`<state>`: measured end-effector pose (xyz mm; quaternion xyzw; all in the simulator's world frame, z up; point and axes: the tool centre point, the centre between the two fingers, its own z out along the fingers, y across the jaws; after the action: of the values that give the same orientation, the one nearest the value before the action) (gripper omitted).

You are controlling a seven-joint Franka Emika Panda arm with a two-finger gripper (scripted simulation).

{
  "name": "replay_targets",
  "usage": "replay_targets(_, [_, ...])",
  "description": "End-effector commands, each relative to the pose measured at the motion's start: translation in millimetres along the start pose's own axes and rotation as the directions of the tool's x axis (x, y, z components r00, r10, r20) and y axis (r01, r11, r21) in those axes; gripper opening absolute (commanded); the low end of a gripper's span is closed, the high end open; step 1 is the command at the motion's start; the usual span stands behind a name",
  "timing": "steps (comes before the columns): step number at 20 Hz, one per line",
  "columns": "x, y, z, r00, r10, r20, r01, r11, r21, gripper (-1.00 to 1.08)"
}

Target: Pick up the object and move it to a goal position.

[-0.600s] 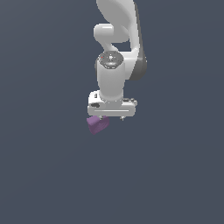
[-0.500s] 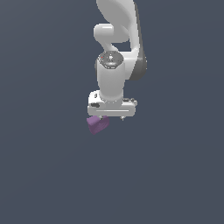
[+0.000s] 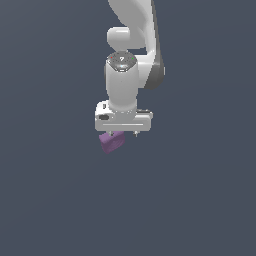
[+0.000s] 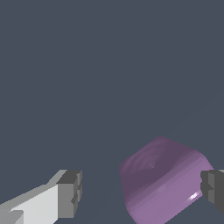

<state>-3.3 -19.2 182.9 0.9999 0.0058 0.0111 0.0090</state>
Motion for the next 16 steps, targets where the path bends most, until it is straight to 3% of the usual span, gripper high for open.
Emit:
replay_targets(1, [0.0, -0.1, 0.2, 1.0, -0.002, 0.0, 0.002, 1.0, 0.0, 1.0])
replay_targets(10, [-4.6, 5.0, 4.2, 0.996, 0.089, 0.003, -0.089, 0.996, 0.002, 1.0])
replay_targets(16, [-11.3, 12.8, 9.7, 0.976, 0.218, 0.008, -0.218, 0.976, 0.003, 1.0])
